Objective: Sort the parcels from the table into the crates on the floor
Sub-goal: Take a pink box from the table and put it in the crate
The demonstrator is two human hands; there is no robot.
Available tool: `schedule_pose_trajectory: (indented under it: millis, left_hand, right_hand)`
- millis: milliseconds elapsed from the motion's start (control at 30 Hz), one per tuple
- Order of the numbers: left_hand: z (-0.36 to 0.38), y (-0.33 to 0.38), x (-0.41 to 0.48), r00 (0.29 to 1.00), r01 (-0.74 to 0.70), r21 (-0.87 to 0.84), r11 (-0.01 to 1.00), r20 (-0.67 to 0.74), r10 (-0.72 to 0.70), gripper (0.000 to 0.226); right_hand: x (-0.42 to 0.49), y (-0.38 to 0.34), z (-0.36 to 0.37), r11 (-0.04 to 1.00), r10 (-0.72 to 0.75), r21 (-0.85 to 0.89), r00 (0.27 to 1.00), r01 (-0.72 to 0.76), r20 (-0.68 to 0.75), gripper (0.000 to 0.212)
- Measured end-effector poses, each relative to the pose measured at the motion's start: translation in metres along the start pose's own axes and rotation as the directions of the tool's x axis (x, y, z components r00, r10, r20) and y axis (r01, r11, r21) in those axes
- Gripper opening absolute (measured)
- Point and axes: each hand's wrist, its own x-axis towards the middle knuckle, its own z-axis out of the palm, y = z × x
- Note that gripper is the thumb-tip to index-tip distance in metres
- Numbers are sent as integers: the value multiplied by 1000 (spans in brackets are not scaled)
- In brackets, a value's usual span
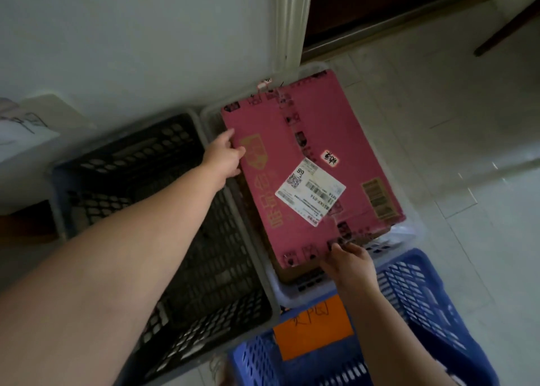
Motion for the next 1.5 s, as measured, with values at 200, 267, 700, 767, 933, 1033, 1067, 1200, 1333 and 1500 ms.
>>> schedule_pose_trajectory:
  millis: [200, 267, 700, 767, 933, 1033, 1067, 1200, 1333, 1500]
  left_hand:
    - [13, -16, -31, 996, 12, 141, 990, 82, -24, 57]
    - [16, -20, -44, 993, 19, 162, 987, 110, -37, 58]
    - [-15, 49, -182, 982, 39, 166, 985, 175, -68, 58]
    - [-29, 66, -209, 989, 47, 112, 993, 137, -63, 58]
    - [-57, 89, -272, 990, 49, 66, 997, 126, -57, 58]
    - [-71, 103, -300, 989, 41, 45, 998, 140, -47, 59]
    - [-76, 108, -306, 989, 33, 40, 999, 142, -38, 59]
    - [-82, 122, -312, 990, -31, 19, 999, 136, 28, 58]
    - [-79, 109, -304, 992, -31, 5, 999, 119, 31, 56]
    - [-61, 54, -270, 992, 76, -39, 996, 105, -72, 57]
  right_hand:
    - [11, -19, 19, 993, 10, -119, 1000, -13, -24, 5]
    - [11, -27, 17, 982, -17, -186, 1000, 16, -1, 23]
    - [-118, -79, -14, 992, -42, -108, 985, 61, 170, 44]
    - [-152, -89, -17, 995, -59, -65, 983, 72, 175, 41]
    - [-231, -109, -26, 984, -135, -90, 978, 151, 159, 30]
    - [-270, -121, -29, 984, -154, -67, 982, 162, 112, 4]
    - [-278, -124, -29, 981, -174, -63, 977, 182, 120, 10]
    - [-297, -135, -24, 967, -230, -78, 962, 243, 147, 9]
    - [-282, -135, -12, 961, -218, -130, 959, 243, 180, 32]
    - [-216, -110, 0, 920, -251, -284, 963, 269, 100, 6]
